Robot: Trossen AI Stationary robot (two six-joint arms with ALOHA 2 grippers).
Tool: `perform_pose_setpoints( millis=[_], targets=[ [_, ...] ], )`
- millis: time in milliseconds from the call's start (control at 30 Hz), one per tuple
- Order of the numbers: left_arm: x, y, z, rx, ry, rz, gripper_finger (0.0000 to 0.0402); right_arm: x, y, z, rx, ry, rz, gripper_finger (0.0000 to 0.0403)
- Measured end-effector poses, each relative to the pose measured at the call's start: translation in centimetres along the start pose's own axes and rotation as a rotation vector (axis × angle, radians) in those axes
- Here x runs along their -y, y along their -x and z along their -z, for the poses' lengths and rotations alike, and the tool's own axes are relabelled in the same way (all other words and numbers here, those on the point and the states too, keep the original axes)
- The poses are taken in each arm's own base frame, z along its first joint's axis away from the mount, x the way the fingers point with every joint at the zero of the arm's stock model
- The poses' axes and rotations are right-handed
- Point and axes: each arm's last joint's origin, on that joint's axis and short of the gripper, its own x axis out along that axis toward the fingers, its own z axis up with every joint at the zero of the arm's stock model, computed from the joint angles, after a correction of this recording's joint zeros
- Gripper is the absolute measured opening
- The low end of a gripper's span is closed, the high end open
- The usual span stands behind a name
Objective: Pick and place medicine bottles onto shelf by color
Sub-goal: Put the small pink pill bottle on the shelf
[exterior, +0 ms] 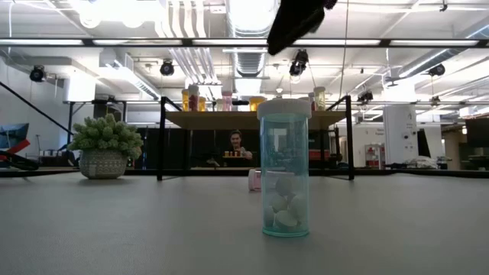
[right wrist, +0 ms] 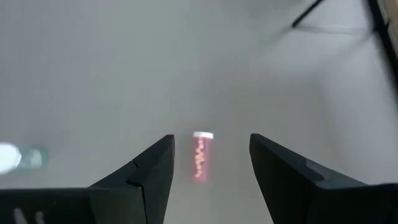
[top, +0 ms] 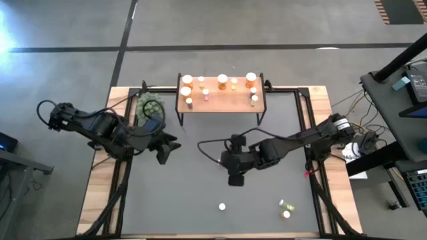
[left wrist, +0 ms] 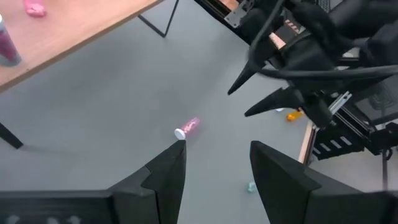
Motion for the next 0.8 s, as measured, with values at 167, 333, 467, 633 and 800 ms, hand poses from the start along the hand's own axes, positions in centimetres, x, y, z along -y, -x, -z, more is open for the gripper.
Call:
perform_pose_setpoints(
  millis=[167, 333, 467, 633, 800],
  targets=[
    [-0.1, 0.0, 0.1, -0.01, -0.039, -0.012, 0.0162, -0.1, -2.1, 0.1, -0.047, -0.149, -0.003, 0.0199],
    [-0.5, 0.0, 0.4, -0.04, -0.056, -0.044, 0.0162, 0.1, -4.4, 0.4, -0.106, -0.199, -0.018, 0.0199],
    [-0.8, 0.3, 0.5, -0.054, -0.06, -0.053, 0.0162, -0.1, -7.5, 1.5, -0.186, -0.161, 0.003, 0.0199],
    [-1.0, 0.9, 0.5, -0.068, -0.057, -0.03, 0.0162, -0.4, -10.5, 2.3, -0.236, -0.085, -0.021, 0.0199],
    [-1.3, 1.5, 0.4, -0.062, -0.053, -0.018, 0.0162, -0.1, -12.1, 2.1, -0.248, -0.131, -0.126, 0.0199]
  ],
)
